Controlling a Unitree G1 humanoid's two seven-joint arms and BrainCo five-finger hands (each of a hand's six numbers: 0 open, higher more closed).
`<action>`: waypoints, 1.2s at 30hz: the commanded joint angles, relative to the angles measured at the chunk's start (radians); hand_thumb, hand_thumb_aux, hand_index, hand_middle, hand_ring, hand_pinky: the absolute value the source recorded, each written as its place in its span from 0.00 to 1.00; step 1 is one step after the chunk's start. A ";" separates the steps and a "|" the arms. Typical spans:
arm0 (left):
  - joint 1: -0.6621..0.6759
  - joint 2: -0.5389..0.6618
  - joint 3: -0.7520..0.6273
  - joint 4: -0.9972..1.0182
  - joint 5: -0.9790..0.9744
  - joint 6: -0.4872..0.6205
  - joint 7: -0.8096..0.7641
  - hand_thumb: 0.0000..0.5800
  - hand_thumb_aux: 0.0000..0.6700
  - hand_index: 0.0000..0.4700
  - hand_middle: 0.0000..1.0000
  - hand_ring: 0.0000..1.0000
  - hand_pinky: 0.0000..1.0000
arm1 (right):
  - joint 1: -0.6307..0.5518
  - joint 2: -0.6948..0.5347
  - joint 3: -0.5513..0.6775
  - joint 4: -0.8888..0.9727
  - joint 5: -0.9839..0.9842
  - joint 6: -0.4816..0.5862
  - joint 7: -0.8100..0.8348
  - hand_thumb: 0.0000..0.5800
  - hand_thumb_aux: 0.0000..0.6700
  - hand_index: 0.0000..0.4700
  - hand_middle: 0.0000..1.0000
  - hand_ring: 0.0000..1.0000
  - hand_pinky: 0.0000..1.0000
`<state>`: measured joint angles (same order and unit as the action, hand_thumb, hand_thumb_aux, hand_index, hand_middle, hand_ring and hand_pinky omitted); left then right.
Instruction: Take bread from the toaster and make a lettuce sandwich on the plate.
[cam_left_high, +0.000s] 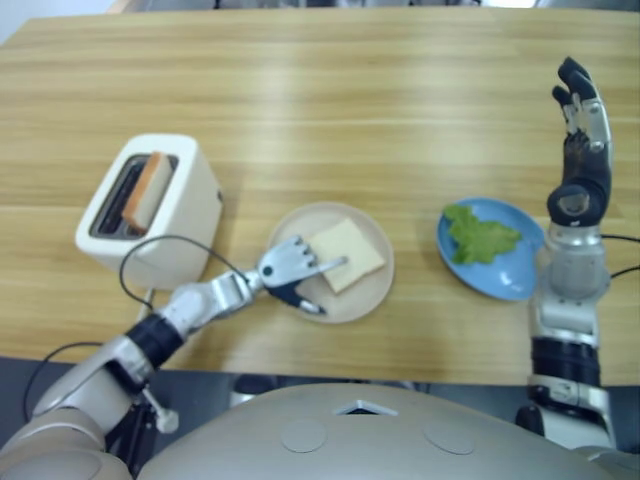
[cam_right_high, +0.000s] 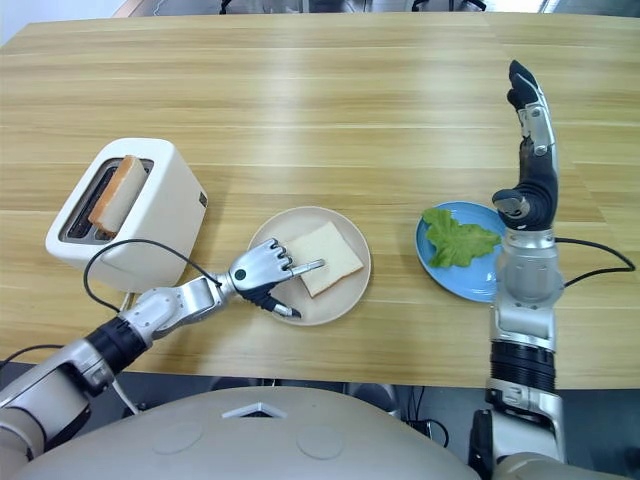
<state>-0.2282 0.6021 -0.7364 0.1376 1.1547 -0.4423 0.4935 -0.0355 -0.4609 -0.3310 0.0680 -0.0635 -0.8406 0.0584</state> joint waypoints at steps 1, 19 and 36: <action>0.012 0.019 0.116 -0.105 -0.096 0.012 -0.067 0.00 0.00 0.00 0.00 0.00 0.00 | 0.026 -0.076 -0.025 0.065 -0.100 0.031 0.017 0.00 0.00 0.00 0.00 0.00 0.00; 0.146 -0.065 0.445 -0.430 -0.331 0.031 -0.188 0.00 0.00 0.00 0.00 0.00 0.00 | -0.147 -0.487 0.396 0.592 -0.810 0.283 -0.162 0.00 0.00 0.00 0.00 0.00 0.00; 0.187 -0.094 0.581 -0.440 -0.414 0.008 -0.255 0.00 0.00 0.00 0.00 0.00 0.00 | -0.211 -0.500 0.663 0.634 -0.887 0.285 -0.201 0.00 0.00 0.00 0.00 0.00 0.00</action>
<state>-0.0505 0.5091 -0.1705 -0.2925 0.7445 -0.4302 0.2562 -0.2578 -0.9499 0.3040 0.6917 -0.9371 -0.5562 -0.1561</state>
